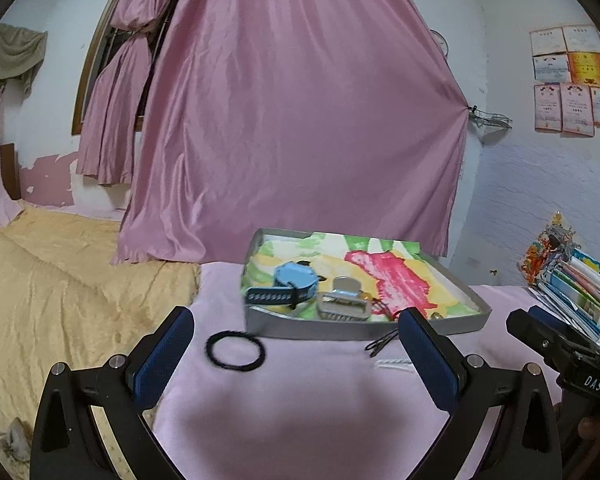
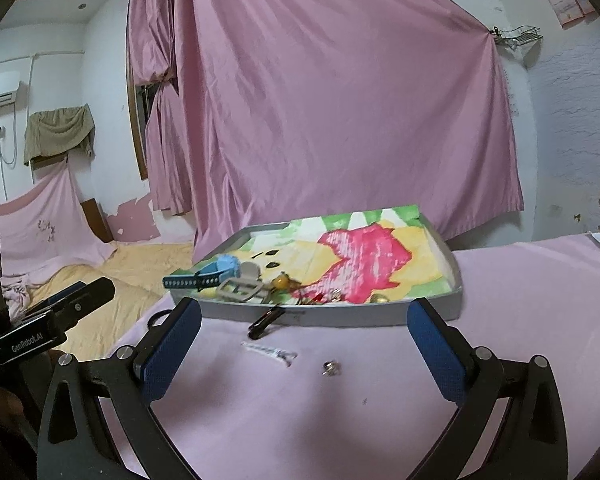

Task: Organize jewelry
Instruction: 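Grasp the black hair band with the left tool while the right tool grasps the black hair clip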

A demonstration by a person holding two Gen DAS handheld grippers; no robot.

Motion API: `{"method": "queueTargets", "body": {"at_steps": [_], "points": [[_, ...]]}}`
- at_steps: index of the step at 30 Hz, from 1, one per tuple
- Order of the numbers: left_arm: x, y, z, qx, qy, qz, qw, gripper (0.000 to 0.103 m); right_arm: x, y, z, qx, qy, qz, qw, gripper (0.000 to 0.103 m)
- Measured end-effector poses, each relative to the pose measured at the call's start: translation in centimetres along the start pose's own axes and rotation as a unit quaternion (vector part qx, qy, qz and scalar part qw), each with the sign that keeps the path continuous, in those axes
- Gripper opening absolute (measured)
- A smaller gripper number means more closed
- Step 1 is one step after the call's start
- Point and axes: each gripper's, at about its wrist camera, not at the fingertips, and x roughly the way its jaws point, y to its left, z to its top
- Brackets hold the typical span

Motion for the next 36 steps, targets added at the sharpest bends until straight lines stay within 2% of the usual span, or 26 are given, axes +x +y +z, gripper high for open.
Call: {"method": "queueTargets", "body": {"at_steps": [14,24,33,36], "points": [[-0.4,3.8,-1.1,0.0,0.029,0.021,0.9994,0.103,1.3,3.0,-1.1,-0.013,0.047,0.017,0.999,0.101],[2.1,5.6,-1.1,0.005,0.093,0.009,0.9956,0.102,4.5,3.1,-1.3,0.011,0.115,0.04,0.993,0.101],[4.9,6.3,-0.8,0.006,0.139,0.002,0.9902,0.102,7.8,3.1,-0.9,0.03,0.157,0.051,0.986,0.101],[5.8,6.4,-0.7,0.008,0.154,-0.01,0.9881,0.1,9.0,3.3,-0.8,0.04,0.171,0.059,0.983,0.096]]}}
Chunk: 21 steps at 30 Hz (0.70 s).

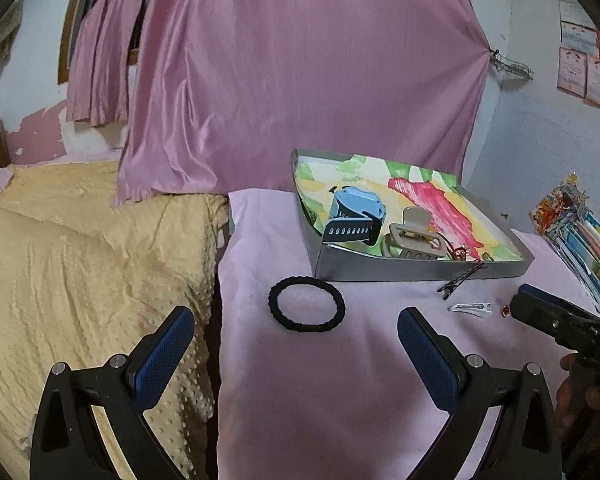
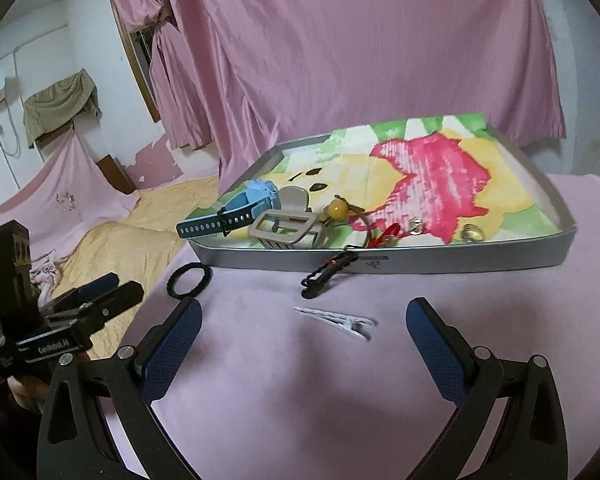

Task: Organize jewelry
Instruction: 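Grasp the black hair band with the left tool while the right tool grasps the black hair clip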

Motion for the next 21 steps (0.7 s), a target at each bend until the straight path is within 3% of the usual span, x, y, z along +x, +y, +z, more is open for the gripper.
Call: {"method": "queueTargets", "body": {"at_steps": [4,9,14,21], "points": [[1.3,-0.2,0.4,0.007,0.034,-0.024,0.9991,0.079,1.7,0.2,0.7,0.01,0.025,0.003,1.0,0.077],[2.7,-0.5,0.6,0.011,0.068,-0.038,0.9969,0.072,3.3,0.3,1.1,0.025,0.045,0.002,0.999,0.071],[3.9,-1.3,1.1,0.032,0.087,-0.016,0.9955,0.07,4.6,0.1,1.5,0.037,0.061,0.001,0.997,0.06],[5.4,-2.2,1.4,0.045,0.113,-0.003,0.9926,0.054,5.8,-0.3,1.7,0.053,0.076,0.004,0.996,0.056]]}}
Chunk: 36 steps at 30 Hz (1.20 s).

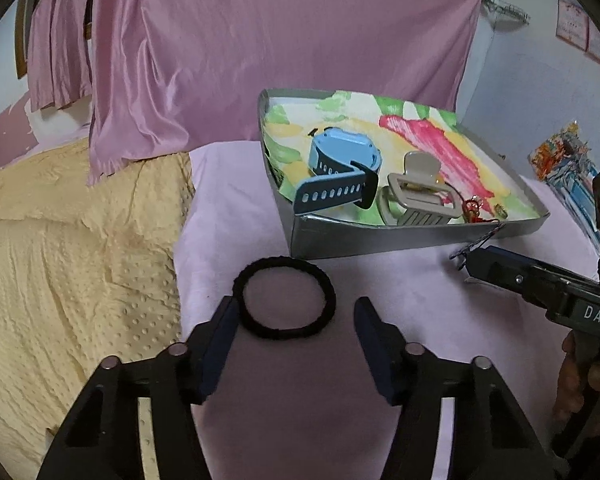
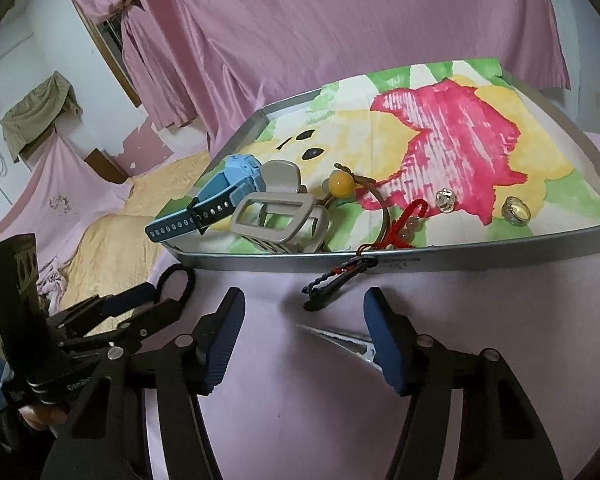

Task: Organize jewelry
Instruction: 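Grasp the black hair band with the left tool while the right tool grasps the black hair clip, then carry the hair band and hair clip into the tray with both tools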

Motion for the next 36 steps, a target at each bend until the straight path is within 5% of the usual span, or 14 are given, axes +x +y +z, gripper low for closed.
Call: {"method": "queueTargets", "body": {"at_steps": [14,17,29,36], "points": [[-0.1,-1.2,-0.2,-0.017,-0.002,0.001,0.9999,0.019,0.7,-1.3,0.1,0.031,0.003,0.02,0.999,0.021],[-0.5,-1.5,-0.3,-0.025,-0.012,0.0,0.9996,0.0,0.9,-1.9,0.1,0.046,0.001,0.031,0.998,0.014],[-2.8,-4.1,-0.2,-0.008,-0.048,-0.014,0.9987,0.001,-0.5,-2.7,-0.7,0.049,-0.016,0.062,0.997,0.013],[-2.6,-3.9,-0.7,-0.007,-0.041,0.008,0.9991,0.001,-1.0,-3.3,-1.1,0.045,-0.015,0.073,0.996,0.013]]}}
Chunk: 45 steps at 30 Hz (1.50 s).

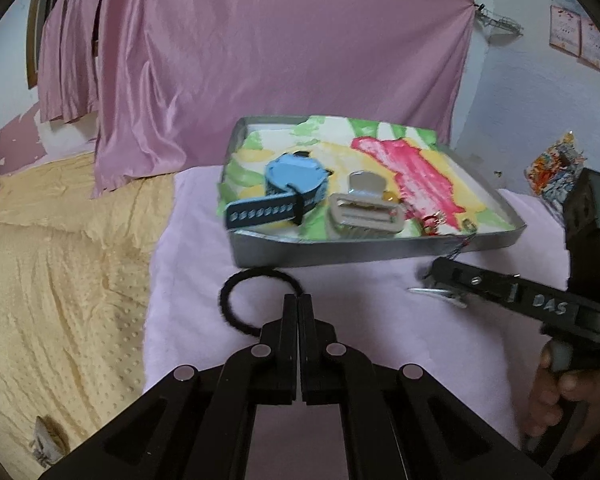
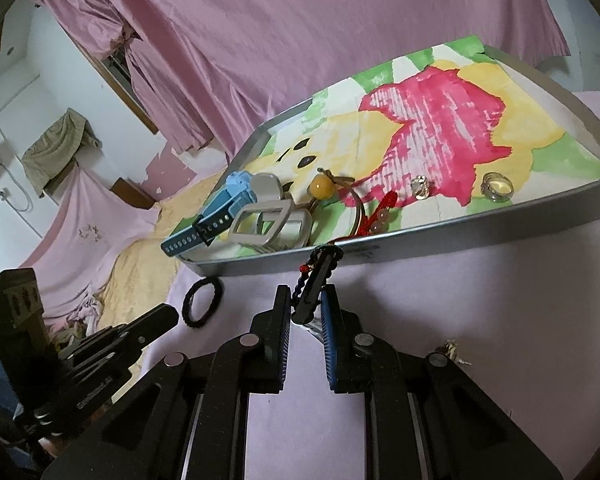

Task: Organize jewelry
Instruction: 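Carry the hair band and hair clip into the tray with both tools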

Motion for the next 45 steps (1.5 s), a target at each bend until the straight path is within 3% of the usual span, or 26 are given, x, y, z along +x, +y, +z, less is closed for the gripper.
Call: {"method": "queueTargets", "body": {"at_steps": [18,20,24,33,36,40,45], "points": [[2.4,-0.7,0.0,0.061,0.033,0.005,0.9976,0.003,0.5,-0.2,0.2,-0.003,0.008,0.004,1.0,0.013],[2.5,-0.7,0.1,0.064,0.035,0.003,0.9974,0.005,0.6,-0.2,0.2,-0.004,0.009,0.005,1.0,0.013],[2.7,-0.9,0.1,0.073,0.044,-0.001,0.9964,0.018,0.7,-0.3,0.1,-0.003,0.01,0.005,1.0,0.013],[3.1,-1.2,0.3,0.087,0.055,-0.004,0.9947,0.018,1.0,-0.4,0.1,-0.004,0.012,0.005,1.0,0.013],[3.2,-1.3,0.6,0.089,0.063,-0.008,0.9941,0.007,1.0,-0.4,0.1,-0.004,0.012,0.006,1.0,0.013],[3.2,-1.5,0.6,0.091,0.066,-0.005,0.9936,0.005,1.1,-0.3,0.0,-0.006,0.014,0.007,1.0,0.013],[2.4,-1.8,0.3,0.068,0.052,-0.042,0.9954,0.005,0.7,-0.1,0.1,-0.016,0.01,0.009,1.0,0.013]]}}
